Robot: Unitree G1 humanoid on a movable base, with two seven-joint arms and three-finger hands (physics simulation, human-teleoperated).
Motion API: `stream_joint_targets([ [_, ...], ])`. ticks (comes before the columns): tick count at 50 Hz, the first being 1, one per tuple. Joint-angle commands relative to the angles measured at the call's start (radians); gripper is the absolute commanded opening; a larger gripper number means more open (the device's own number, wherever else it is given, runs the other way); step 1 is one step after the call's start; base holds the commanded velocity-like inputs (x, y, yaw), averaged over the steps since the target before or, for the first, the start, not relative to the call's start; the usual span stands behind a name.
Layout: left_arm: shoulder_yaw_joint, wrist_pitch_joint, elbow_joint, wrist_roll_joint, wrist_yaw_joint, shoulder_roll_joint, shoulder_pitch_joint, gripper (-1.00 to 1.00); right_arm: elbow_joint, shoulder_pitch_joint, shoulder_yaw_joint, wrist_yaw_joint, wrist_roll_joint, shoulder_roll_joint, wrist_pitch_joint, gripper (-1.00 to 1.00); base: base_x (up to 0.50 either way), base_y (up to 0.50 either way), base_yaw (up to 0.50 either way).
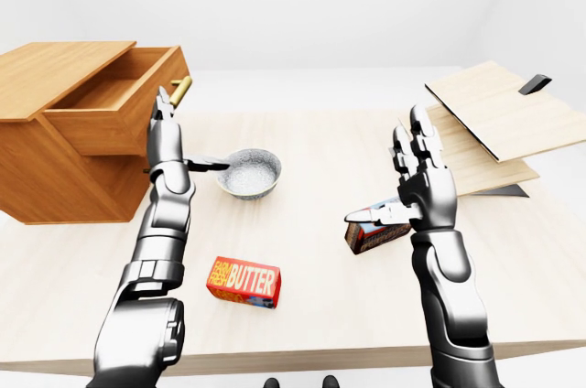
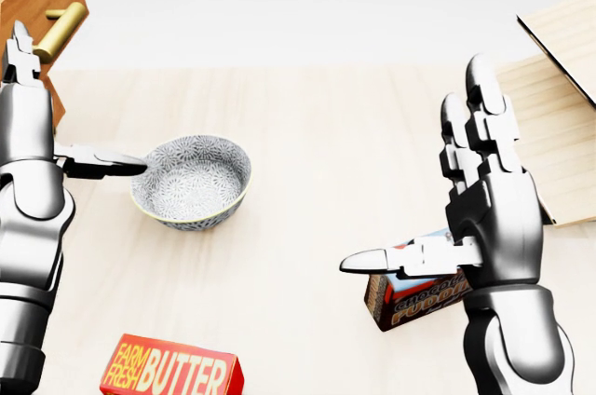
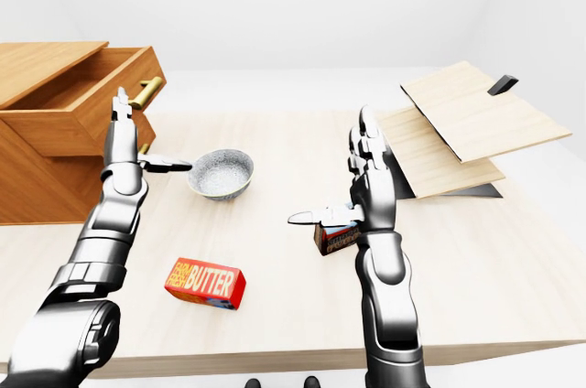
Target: Close the top drawer of the cabinet.
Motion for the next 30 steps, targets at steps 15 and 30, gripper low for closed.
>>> stream_joint_targets([
  [15, 0.056, 0.0, 0.104, -0.005, 0.085, 0.123, -0.053, 1.0, 0.009, -0.011, 0.013, -0.01, -0.01, 0.006, 0.0, 1.0, 0.0, 0.0, 0.0],
  [30, 0.068, 0.0, 0.201, -0.013, 0.126, 0.178, -0.082, 1.0, 0.006, 0.0, 0.014, -0.005, -0.014, 0.006, 0.0, 1.0, 0.0, 0.0, 0.0],
])
